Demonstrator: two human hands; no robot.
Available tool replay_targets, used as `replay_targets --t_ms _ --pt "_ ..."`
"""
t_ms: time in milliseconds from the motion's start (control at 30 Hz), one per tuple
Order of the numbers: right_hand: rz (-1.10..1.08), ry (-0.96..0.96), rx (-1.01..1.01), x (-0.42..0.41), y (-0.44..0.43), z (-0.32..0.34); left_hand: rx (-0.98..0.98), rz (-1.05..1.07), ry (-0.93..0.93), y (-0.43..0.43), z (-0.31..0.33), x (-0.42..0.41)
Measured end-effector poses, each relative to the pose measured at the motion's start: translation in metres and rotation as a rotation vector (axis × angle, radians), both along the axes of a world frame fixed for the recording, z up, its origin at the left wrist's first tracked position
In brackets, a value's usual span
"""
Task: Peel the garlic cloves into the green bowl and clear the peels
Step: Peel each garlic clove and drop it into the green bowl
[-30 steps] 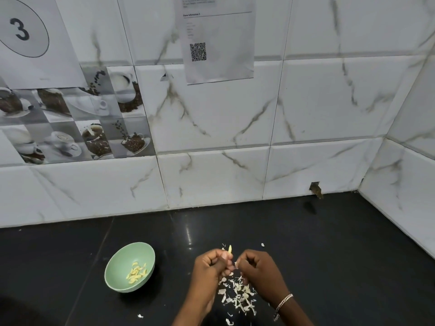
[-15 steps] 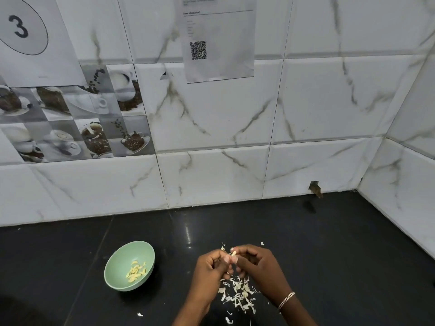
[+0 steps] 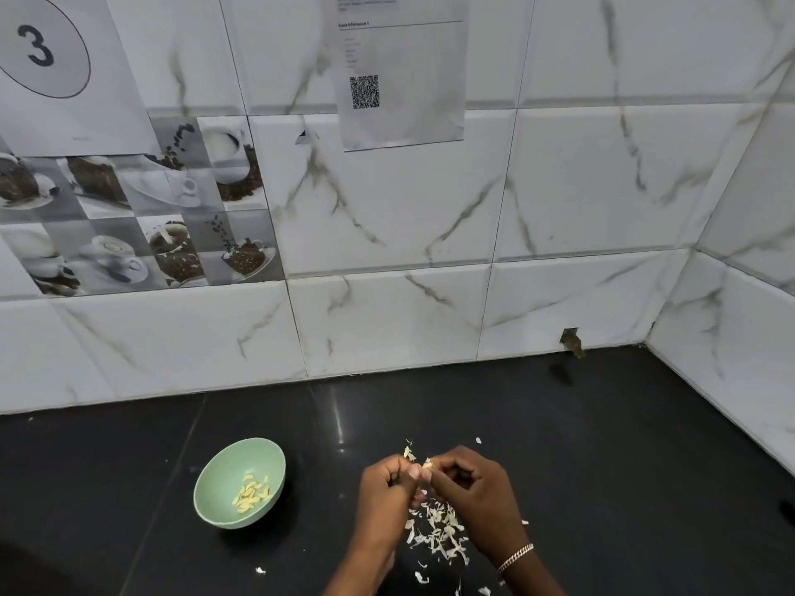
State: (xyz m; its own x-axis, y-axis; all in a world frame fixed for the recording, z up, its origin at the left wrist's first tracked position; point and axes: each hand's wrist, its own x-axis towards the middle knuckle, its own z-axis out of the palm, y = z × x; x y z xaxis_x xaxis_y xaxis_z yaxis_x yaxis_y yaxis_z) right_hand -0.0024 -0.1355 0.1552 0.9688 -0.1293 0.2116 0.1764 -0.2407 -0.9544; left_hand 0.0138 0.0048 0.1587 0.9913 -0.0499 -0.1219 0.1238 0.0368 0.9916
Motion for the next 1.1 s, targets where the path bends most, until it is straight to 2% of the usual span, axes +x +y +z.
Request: replay_targets --t_ms 100,233,433,533,700,833,900,1000,1100 --pt "0.008 0.02 0.128 -0.002 0.005 0.003 -0.034 -0.011 -0.015 0.004 0.002 -0.002" --pt "0.001 0.063 0.308 -0.004 0.012 0.005 0.049 -0.037 -0.134 0.013 0.001 0.002" --pt "0.035 0.077 0.286 -0.004 0.021 0.007 0.131 -0.03 -0.186 0.026 -0.001 0.003" --pt "0.032 0.131 0.346 -0.004 0.023 0.004 0.178 -0.055 -0.202 0.03 -0.004 0.004" --pt "0.028 0.265 0.597 -0.004 0.032 -0.001 0.123 -0.087 -0.193 0.037 -0.006 0.005" --pt "0.013 0.305 0.699 -0.005 0.036 0.0 0.045 -0.095 -0.148 0.036 -0.009 0.005" --pt "-0.009 0.265 0.644 -0.008 0.039 0.001 -0.035 -0.086 -0.095 0.034 -0.012 0.005" --pt "-0.057 0.144 0.403 -0.013 0.039 0.002 -0.148 -0.059 0.015 0.027 -0.017 0.003" --pt "-0.094 0.047 0.187 -0.015 0.038 0.001 -0.137 0.009 0.064 0.02 -0.016 0.002"
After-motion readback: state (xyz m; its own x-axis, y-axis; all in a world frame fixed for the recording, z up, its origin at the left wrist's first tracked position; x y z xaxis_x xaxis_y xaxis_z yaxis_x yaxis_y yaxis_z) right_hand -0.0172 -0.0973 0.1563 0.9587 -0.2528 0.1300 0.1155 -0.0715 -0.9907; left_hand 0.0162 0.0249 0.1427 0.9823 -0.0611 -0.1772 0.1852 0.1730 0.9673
